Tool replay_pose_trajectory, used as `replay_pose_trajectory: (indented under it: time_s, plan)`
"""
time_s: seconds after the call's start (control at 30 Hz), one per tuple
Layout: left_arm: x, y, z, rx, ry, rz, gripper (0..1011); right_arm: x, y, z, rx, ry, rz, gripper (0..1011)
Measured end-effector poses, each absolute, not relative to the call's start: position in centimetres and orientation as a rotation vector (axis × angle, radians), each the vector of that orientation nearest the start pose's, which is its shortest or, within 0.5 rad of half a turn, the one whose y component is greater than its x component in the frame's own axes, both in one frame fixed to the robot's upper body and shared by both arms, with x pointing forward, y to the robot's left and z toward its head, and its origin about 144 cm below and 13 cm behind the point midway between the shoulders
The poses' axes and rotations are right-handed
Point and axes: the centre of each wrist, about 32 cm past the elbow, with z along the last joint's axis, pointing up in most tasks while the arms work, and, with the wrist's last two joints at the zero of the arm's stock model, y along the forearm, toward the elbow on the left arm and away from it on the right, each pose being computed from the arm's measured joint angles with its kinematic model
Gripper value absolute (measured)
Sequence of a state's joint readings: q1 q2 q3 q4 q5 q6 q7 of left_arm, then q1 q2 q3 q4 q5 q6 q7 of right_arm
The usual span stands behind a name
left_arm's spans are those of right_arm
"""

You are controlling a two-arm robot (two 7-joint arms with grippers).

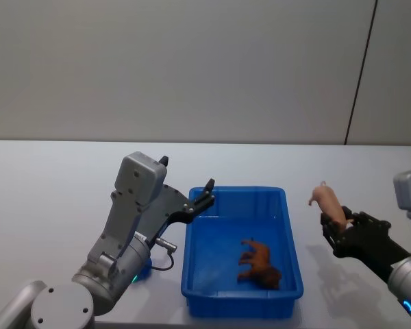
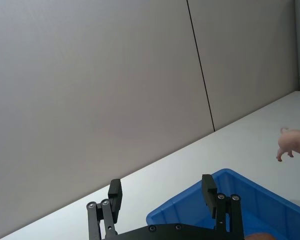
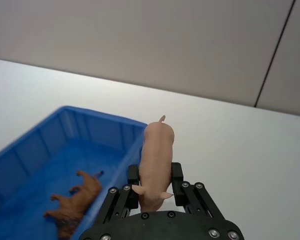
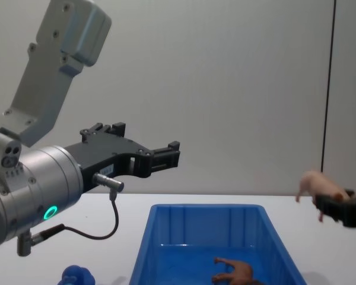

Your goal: Pick up the two dolls from the table and place them into the box.

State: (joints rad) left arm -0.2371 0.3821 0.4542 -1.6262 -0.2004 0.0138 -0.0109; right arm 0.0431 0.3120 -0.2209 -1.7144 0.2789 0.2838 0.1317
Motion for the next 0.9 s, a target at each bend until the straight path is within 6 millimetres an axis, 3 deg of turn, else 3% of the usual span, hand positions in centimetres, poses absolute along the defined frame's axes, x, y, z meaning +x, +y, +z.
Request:
replay_pose_trajectory:
  time_s: [0.3,0.57,0.9]
  plan:
    - [49.2,19.8,120.4,0.061,-0.268,1.124,1001,45.6,-21.7,120.6,-0.144,0.079,-1.089,362]
    - [49.2,19.8,120.4,0.061,-0.268,1.124,1001,45.5,-19.2,120.8,-0.189,0.081,-1.03,364]
    - [49.2,19.8,120.4,0.061,-0.268,1.124,1001,45.6,-16.9,120.2,-0.229,0.082,-0.993,653]
